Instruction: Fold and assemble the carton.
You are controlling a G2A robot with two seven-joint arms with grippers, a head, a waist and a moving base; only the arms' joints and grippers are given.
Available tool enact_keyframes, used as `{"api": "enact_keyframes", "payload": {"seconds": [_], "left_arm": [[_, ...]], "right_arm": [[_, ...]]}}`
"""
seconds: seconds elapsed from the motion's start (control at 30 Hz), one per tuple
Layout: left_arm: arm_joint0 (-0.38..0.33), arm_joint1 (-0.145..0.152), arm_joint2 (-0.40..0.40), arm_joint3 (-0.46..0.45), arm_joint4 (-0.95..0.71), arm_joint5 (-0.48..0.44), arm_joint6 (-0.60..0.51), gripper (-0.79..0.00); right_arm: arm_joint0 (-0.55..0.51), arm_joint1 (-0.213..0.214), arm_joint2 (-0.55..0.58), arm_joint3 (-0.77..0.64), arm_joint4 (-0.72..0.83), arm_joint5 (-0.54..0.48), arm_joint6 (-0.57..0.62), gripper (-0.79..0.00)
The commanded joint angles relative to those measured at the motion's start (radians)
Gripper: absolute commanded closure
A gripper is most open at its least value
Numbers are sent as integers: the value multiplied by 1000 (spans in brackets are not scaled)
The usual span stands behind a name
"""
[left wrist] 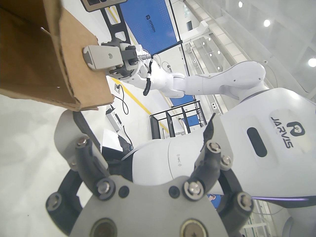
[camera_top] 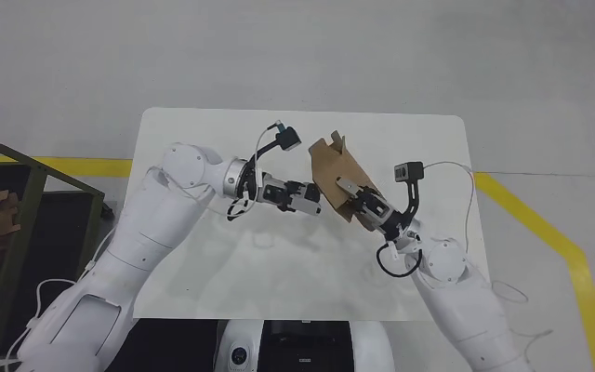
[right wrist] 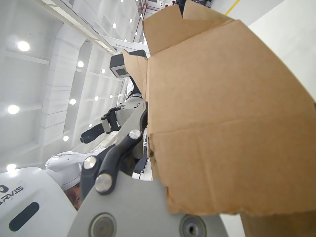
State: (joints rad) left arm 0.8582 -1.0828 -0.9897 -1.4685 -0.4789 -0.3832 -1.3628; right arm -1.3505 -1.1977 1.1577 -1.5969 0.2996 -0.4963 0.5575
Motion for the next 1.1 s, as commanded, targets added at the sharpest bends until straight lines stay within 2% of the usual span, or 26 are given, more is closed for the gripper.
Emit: {"api": "enact_keyframes", "payload": {"seconds": [0.0, 0.27, 0.47, 0.7, 0.97, 1.07], "left_arm": [[0, 0, 2, 0, -1, 1, -2, -785], [0, 1, -7, 16, -6, 1, 2, -785], [26, 15, -71, 32, -23, -22, 20, -785], [79, 33, -157, 44, -14, -53, 85, -785], [121, 47, -213, 55, 22, -56, 144, -785], [130, 49, -221, 52, 57, -50, 179, -785]], "right_arm": [[1, -1, -1, 1, 0, 0, 0, 0], [4, 0, 13, 4, 9, 0, 11, 0], [7, 9, 58, 9, 15, 32, 50, 0], [17, 25, 103, -5, 34, 83, 200, 0], [29, 42, 137, -45, 27, 145, 343, 0], [33, 47, 148, -67, 25, 169, 361, 0]]}}
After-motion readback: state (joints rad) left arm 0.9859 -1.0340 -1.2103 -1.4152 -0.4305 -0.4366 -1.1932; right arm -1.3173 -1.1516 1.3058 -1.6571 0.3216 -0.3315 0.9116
